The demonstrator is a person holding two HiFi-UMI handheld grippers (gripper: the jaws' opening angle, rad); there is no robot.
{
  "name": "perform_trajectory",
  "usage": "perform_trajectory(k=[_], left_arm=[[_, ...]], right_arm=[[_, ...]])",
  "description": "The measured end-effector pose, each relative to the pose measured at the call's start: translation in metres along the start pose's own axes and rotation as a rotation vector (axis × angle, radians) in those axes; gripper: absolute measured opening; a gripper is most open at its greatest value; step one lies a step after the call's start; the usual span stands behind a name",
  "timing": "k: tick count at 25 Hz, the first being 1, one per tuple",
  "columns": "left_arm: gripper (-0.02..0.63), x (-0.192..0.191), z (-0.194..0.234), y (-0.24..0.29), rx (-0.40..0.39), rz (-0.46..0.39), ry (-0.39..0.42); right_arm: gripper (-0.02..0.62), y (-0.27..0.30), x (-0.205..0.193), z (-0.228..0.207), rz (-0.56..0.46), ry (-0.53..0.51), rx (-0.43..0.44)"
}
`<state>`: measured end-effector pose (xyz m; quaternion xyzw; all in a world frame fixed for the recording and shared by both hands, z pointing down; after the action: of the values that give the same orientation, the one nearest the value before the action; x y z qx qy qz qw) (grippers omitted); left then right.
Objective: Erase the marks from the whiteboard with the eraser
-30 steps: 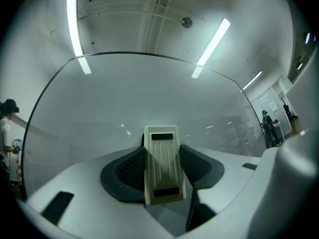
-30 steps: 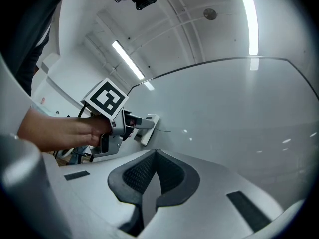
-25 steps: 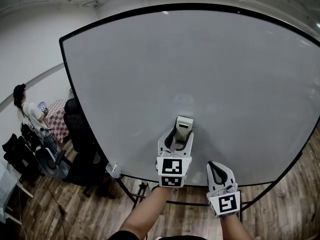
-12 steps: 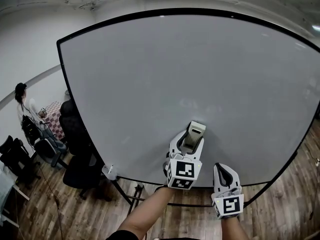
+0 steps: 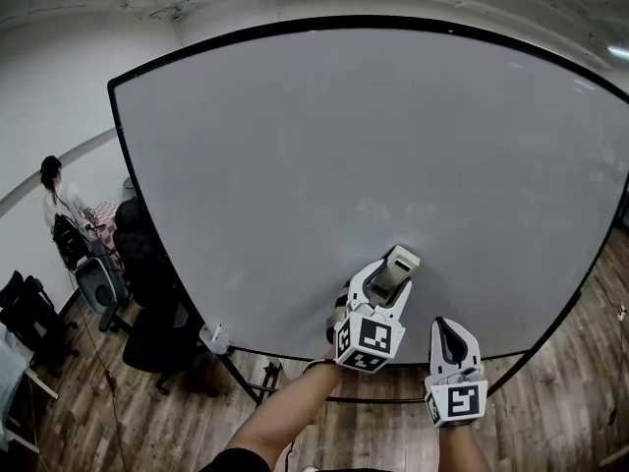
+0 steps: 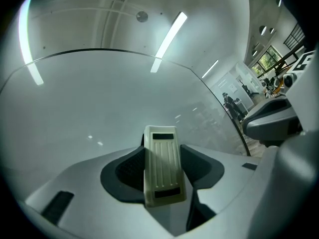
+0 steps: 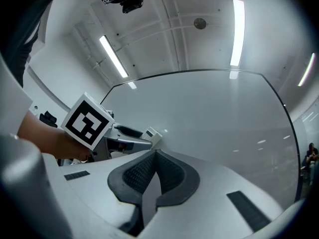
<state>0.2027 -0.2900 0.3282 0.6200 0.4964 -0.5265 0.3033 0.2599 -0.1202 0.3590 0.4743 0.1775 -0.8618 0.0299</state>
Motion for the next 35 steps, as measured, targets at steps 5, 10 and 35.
perform_trajectory(k=[5,10,35], left_arm=[[0.241,0.008,-0.008,-0.018,0.036,-0.057,0.03],[0.241,0.035,-0.005,-0.049,0.063,-0.16,-0.047],[0.241,-0.005,0.079,-0.198,0.356,-0.221,-0.351]], right_arm=[[0.018,-0.008,-0.003,0.0,0.006,0.003,-0.01],[0.018,-0.007,0.001,0.004,-0.008,0.007,-0.004],[0.018,0.047,0.04,0.078,-0.158,0.054,0.2]])
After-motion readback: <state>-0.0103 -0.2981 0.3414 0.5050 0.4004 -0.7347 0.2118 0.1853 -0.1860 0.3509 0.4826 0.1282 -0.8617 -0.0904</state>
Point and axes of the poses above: the fingertips, and each gripper's own axes: y forward along the fingers, z to its left, x out of its top, the point moved 9 cm from there along -y, backward along the fingers, and after that the axes turned 13 degrees about -y, right-handed, at the moved point
